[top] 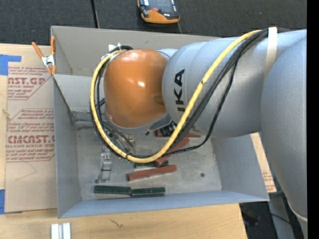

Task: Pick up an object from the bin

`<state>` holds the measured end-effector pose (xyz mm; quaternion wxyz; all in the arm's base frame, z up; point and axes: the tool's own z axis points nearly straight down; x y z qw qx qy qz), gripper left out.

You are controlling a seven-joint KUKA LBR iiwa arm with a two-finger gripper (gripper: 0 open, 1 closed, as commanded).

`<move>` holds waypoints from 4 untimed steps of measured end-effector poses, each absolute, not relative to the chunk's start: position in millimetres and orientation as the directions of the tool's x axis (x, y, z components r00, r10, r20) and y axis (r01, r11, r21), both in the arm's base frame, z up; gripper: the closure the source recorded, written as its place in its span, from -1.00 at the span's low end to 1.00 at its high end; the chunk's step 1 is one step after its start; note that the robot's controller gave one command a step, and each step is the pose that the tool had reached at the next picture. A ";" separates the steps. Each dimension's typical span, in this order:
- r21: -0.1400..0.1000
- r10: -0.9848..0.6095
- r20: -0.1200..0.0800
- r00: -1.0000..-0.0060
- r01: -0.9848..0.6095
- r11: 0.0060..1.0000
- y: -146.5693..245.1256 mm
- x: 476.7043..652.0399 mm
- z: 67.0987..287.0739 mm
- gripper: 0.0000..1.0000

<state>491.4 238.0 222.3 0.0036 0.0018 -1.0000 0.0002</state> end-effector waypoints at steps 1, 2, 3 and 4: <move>0.001 -0.001 0.000 -1.000 -0.001 1.000 236.6 493.7 226.6 -1.00; 0.003 -0.028 -0.003 -1.000 -0.028 1.000 204.7 485.3 129.8 -1.00; -0.001 -0.070 0.003 -0.998 -0.070 0.998 191.1 480.7 121.3 -1.00; 0.001 -0.077 -0.001 -0.997 -0.077 0.997 189.6 481.5 135.7 -1.00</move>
Offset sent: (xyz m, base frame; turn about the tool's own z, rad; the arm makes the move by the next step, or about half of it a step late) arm -0.0114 -0.0546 -0.1523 -0.0380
